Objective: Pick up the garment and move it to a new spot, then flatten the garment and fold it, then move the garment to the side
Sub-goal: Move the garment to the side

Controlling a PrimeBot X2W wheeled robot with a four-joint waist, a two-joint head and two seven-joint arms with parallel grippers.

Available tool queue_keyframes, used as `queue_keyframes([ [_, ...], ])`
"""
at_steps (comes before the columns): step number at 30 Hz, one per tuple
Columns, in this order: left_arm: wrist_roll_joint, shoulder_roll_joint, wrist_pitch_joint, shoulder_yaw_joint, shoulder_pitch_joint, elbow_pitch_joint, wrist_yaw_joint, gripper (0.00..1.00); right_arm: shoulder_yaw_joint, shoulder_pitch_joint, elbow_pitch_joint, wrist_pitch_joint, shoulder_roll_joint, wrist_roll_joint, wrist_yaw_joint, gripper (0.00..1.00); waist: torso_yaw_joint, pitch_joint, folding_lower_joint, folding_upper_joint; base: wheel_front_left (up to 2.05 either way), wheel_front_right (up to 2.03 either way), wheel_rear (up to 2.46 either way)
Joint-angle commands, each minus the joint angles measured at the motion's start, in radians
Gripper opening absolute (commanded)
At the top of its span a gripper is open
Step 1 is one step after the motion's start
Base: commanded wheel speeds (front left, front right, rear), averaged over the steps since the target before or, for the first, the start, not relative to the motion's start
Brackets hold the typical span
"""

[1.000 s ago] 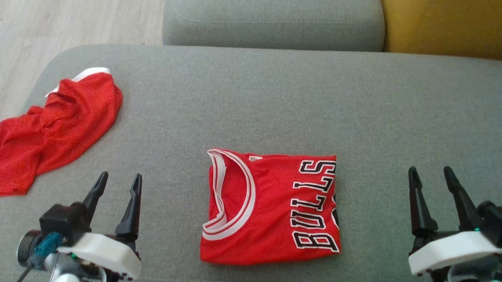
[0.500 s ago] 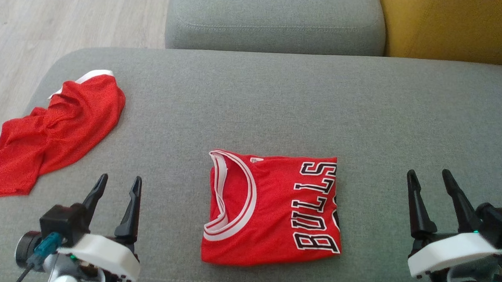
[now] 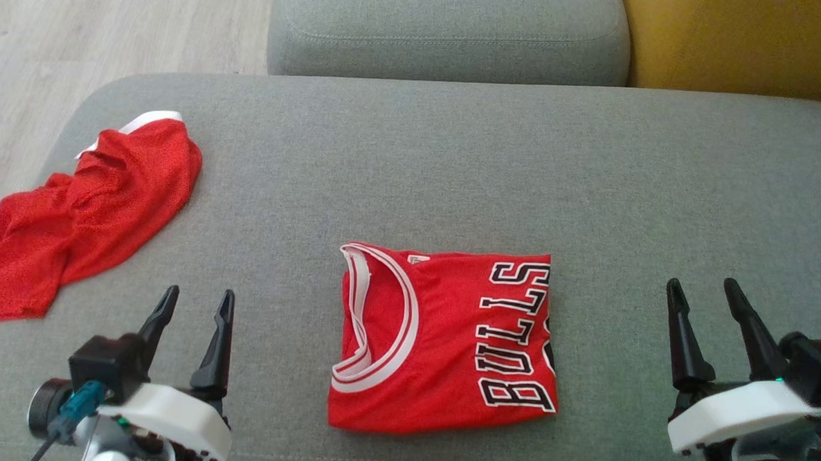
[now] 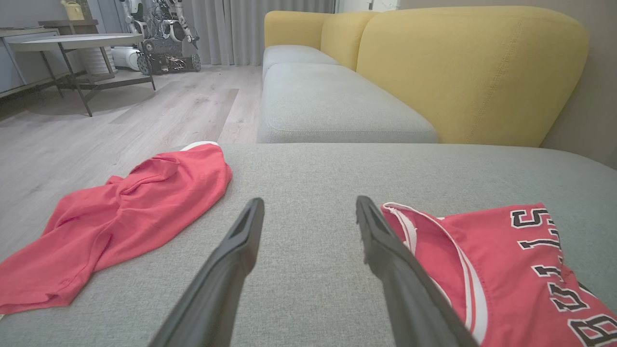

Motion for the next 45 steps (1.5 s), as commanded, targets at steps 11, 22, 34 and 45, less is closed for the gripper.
queue_keyframes([
  [11,0.013,0.025,-0.013,0.03,-0.108,-0.044,-0.005,1.0,0.065,-0.102,0.045,0.021,-0.027,-0.04,-0.001,1.0,0.022,0.056,0.0,0.0,0.0,0.0,0.0],
  [22,0.017,-0.006,-0.05,0.019,-0.192,-0.012,-0.04,1.0,0.22,-0.277,0.348,0.034,-0.023,-0.034,-0.001,1.0,0.076,0.162,0.0,0.0,0.0,0.0,0.0],
  [34,0.024,-0.032,-0.078,0.035,-0.235,0.04,-0.064,1.0,0.23,-0.332,0.529,0.096,-0.009,-0.016,-0.001,0.0,0.091,0.219,0.0,0.0,0.0,0.0,0.0],
  [45,0.042,-0.029,-0.083,0.049,-0.246,0.028,-0.074,1.0,0.161,-0.376,0.415,0.096,-0.037,-0.027,-0.001,0.0,-0.018,0.236,0.0,0.0,0.0,0.0,0.0],
])
